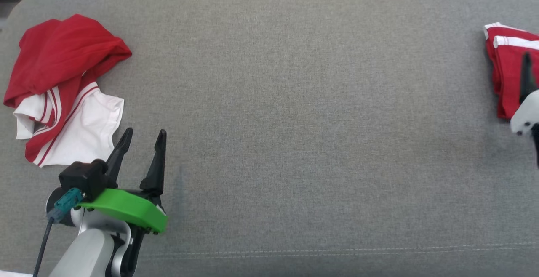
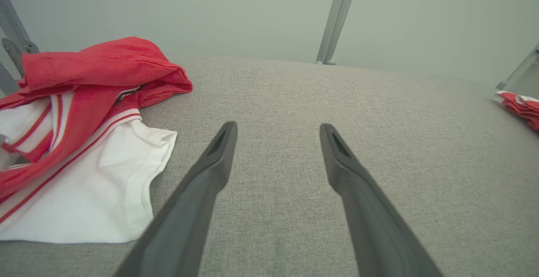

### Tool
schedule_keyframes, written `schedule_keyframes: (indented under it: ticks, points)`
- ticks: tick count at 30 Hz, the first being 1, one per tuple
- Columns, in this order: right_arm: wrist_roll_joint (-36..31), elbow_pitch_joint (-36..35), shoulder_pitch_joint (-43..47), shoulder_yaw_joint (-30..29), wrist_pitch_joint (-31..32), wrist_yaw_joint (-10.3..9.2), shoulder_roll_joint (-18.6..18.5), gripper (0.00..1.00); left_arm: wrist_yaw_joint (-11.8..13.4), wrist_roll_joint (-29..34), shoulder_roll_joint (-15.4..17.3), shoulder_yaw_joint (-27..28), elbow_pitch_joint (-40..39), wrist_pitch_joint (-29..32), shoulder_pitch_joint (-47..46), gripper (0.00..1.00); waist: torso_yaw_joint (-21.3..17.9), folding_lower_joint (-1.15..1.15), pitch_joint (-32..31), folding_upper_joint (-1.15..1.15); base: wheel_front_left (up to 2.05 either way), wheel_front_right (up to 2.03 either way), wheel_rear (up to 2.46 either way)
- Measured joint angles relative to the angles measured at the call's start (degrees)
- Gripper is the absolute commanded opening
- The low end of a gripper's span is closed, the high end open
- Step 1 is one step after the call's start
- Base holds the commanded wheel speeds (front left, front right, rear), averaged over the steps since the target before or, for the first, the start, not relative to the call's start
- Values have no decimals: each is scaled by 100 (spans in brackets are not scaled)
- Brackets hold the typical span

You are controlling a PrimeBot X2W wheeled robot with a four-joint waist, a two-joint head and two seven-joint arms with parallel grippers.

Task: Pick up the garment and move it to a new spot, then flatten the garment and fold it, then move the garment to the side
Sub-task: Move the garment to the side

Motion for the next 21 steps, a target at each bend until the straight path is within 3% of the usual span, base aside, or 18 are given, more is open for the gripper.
schedule_keyframes:
  ticks: [7,21]
  points:
    - [-16,-235,1083,-35,48,0,694,100,58,81,66,86,241,-32,380,100,-172,0,-536,0,0,0,0]
    - [-701,-742,2188,-683,48,-1,1169,100,58,193,-26,97,463,-37,597,100,-407,0,-1171,0,0,0,0]
